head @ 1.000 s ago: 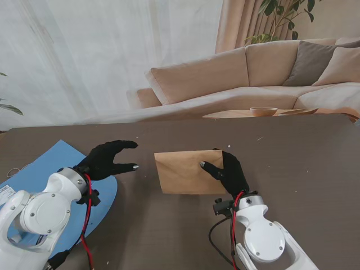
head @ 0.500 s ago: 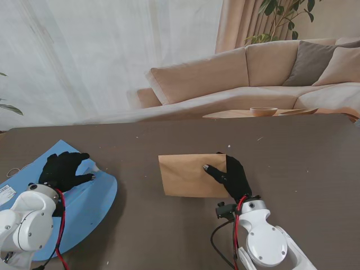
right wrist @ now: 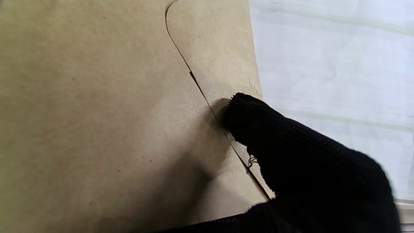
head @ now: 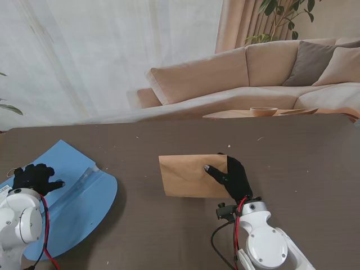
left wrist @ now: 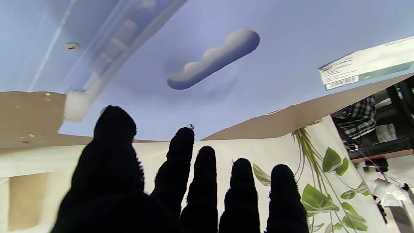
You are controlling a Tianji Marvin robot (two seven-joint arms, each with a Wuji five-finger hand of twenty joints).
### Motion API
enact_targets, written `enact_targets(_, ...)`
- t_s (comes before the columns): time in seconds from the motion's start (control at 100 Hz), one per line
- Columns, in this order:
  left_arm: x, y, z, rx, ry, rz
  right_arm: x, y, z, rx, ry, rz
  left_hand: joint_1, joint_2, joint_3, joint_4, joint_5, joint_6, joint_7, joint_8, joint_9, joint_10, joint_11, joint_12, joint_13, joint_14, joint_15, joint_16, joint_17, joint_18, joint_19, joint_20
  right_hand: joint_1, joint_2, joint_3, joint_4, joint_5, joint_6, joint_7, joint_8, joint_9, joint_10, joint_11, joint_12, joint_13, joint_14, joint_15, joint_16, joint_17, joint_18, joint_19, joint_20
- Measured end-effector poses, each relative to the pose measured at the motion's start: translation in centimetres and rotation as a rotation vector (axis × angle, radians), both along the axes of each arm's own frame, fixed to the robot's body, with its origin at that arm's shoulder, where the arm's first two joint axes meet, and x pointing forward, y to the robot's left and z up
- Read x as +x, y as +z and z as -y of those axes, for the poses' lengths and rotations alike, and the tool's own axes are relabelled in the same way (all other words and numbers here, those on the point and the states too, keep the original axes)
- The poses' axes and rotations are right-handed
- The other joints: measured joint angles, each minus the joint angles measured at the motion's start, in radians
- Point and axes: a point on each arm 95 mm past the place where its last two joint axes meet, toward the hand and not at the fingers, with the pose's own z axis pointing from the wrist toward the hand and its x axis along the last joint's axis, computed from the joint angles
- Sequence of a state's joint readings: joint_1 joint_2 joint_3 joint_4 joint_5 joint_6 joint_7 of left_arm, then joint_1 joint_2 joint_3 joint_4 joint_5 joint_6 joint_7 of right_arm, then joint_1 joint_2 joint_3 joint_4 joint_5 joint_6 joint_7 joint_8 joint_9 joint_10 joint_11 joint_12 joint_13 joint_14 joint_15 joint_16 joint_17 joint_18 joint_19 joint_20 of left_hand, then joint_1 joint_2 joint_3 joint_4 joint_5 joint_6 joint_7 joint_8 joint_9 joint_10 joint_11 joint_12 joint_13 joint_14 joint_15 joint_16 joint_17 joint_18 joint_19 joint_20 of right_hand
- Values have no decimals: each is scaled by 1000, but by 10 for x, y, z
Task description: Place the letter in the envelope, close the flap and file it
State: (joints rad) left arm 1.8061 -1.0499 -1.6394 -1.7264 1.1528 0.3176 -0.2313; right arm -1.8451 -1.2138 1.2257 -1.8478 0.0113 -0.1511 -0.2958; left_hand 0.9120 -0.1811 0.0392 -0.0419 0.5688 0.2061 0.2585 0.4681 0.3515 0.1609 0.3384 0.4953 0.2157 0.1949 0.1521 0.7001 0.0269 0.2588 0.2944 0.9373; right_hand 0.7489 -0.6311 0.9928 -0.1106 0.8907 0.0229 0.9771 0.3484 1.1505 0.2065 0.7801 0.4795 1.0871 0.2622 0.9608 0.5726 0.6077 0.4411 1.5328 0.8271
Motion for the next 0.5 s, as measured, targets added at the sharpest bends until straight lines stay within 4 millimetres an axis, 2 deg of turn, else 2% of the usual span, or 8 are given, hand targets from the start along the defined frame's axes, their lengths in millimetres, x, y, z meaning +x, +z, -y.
enact_targets(0.07,3,-3,-3,1,19,-5,0,0,0,1,0,0,0,0,-2,0,-29,-9,-28,-6,2,0,41,38,0,0,7,12,0,0,0,11,0,0,0,0,0,0,0,0,0,0,0,0,0,0,0,0,0,0,0,0)
enact_targets(0.16,6,-9,-7,-16,43,-8,0,0,-1,0,2,1,0,1,-12,0,-78,-29,-57,-9,92,-8,98,75,35,0,42,38,22,0,3,14,0,0,0,0,6,0,0,0,0,0,0,0,0,0,0,0,0,0,0,0)
enact_targets(0.33,6,-16,-10,-85,69,-29,2,0,-2,0,7,0,2,10,-13,0,-90,-33,-58,-20,168,-8,88,63,68,17,102,57,44,3,24,24,0,0,0,0,7,0,0,0,0,0,0,0,0,1,0,0,0,0,0,0)
enact_targets(0.41,5,-19,-12,-91,75,-48,2,-1,-2,-1,8,0,12,10,-15,0,-90,-30,-35,-20,167,-8,89,66,66,17,146,65,46,3,42,28,0,0,0,0,7,0,0,0,0,0,0,0,0,1,0,0,0,0,0,0)
enact_targets(0.5,4,-22,-14,-101,83,-75,2,-1,-3,-2,9,0,12,10,-15,0,-88,-30,0,0,87,-9,180,183,6,7,221,115,19,3,90,49,0,0,0,0,7,0,0,0,0,0,0,0,0,1,0,0,0,0,0,0)
